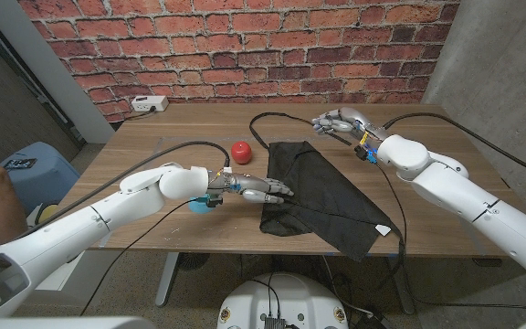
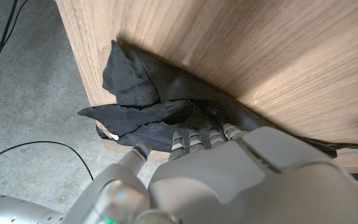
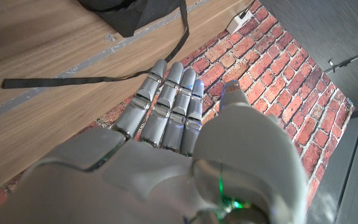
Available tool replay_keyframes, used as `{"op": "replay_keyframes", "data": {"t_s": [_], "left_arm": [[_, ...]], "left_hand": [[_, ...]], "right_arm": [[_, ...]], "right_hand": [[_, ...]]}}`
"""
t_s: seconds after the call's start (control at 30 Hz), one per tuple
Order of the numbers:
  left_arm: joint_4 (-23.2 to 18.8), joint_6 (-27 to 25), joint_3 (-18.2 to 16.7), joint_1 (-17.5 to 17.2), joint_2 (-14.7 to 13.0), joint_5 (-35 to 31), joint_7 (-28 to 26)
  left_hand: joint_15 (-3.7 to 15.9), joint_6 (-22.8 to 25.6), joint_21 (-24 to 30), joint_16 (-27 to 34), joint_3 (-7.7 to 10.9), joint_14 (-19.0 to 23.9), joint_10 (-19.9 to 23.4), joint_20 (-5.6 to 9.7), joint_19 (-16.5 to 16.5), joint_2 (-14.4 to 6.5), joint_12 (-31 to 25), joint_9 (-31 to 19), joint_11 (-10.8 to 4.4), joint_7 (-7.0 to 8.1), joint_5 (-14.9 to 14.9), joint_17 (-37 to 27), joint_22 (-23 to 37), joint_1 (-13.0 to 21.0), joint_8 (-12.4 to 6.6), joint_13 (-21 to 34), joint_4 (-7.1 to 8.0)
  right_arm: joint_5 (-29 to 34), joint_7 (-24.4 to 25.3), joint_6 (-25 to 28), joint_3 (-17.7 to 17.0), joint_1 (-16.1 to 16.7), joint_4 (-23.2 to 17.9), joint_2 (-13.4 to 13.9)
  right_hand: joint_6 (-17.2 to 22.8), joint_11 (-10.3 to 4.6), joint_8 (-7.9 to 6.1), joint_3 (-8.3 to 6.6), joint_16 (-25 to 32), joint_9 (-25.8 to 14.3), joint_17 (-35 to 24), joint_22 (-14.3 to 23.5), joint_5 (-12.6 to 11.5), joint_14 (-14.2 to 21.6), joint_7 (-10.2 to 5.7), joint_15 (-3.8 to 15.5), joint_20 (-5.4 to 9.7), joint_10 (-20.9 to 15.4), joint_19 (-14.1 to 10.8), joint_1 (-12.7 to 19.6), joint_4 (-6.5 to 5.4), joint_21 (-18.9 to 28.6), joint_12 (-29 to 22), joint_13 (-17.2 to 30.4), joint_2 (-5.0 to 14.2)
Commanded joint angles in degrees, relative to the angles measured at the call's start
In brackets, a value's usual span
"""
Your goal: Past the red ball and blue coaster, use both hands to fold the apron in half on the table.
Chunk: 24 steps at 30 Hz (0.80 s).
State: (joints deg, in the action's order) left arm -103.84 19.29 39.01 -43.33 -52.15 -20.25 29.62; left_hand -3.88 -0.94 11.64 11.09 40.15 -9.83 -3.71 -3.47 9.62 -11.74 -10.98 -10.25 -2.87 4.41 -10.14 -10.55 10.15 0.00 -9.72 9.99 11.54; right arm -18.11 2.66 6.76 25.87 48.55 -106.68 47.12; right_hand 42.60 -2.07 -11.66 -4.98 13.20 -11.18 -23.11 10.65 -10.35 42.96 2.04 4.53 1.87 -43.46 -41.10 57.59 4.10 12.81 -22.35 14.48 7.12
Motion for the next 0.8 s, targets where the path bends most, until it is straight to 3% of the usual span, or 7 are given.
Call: {"op": "replay_keyframes", "data": {"t_s": [0.03, 0.33, 0.8], "left_arm": [[-0.4, -1.7, 0.7, -0.7, -0.4, -0.2, 0.5], [0.1, -1.0, 1.0, -0.7, -0.6, -0.4, 0.1], [3.2, 2.7, 0.9, 0.9, -0.1, 0.0, -0.8]], "left_hand": [[0.38, -0.5, 0.0, -0.2, 0.1, -2.4, -0.5, -0.03, 7.3, 0.4, 0.1, -0.1, 0.05, 0.15, 0.2, -0.1, 0.2, -0.3, -0.05, 0.3, 0.26], [0.38, -0.6, 0.0, -0.1, -0.08, -2.5, -0.5, -0.02, 7.3, 0.5, 0.0, -0.1, 0.11, 0.12, 0.3, -0.1, 0.2, -0.4, -0.19, 0.3, 0.29], [0.68, -0.4, 0.0, 0.0, -0.35, -2.2, -0.4, 0.0, 7.2, 0.5, -0.1, -0.1, 0.09, 0.06, 0.3, -0.2, 0.2, -0.6, -0.46, 0.3, 0.3]], "right_arm": [[0.0, 2.4, -2.3, -0.9, 1.6, 1.2, -1.6], [-3.7, 3.0, -6.4, -2.3, 2.6, 4.5, -4.9], [-5.6, 3.9, -9.9, -2.3, 1.7, 8.8, -8.5]], "right_hand": [[0.5, 0.18, -0.39, -0.32, -0.4, -0.1, 0.0, 0.1, 0.1, 0.3, -0.04, 3.25, 0.47, -0.7, 0.0, -0.7, -0.18, 0.2, 0.3, 0.0, 0.03], [0.1, 0.75, -0.14, -0.3, -0.8, 0.1, 1.0, 0.0, 0.1, 0.2, 1.03, 2.46, 1.2, 0.0, 0.1, -1.6, -0.24, 0.1, 1.6, -0.8, -0.06], [-0.7, 0.74, 0.18, -0.68, -1.3, 0.3, 2.1, -0.1, 0.0, -0.1, 0.98, 2.45, 1.72, 0.4, -0.5, -1.6, 0.2, 0.2, 3.0, -1.6, -0.02]]}}
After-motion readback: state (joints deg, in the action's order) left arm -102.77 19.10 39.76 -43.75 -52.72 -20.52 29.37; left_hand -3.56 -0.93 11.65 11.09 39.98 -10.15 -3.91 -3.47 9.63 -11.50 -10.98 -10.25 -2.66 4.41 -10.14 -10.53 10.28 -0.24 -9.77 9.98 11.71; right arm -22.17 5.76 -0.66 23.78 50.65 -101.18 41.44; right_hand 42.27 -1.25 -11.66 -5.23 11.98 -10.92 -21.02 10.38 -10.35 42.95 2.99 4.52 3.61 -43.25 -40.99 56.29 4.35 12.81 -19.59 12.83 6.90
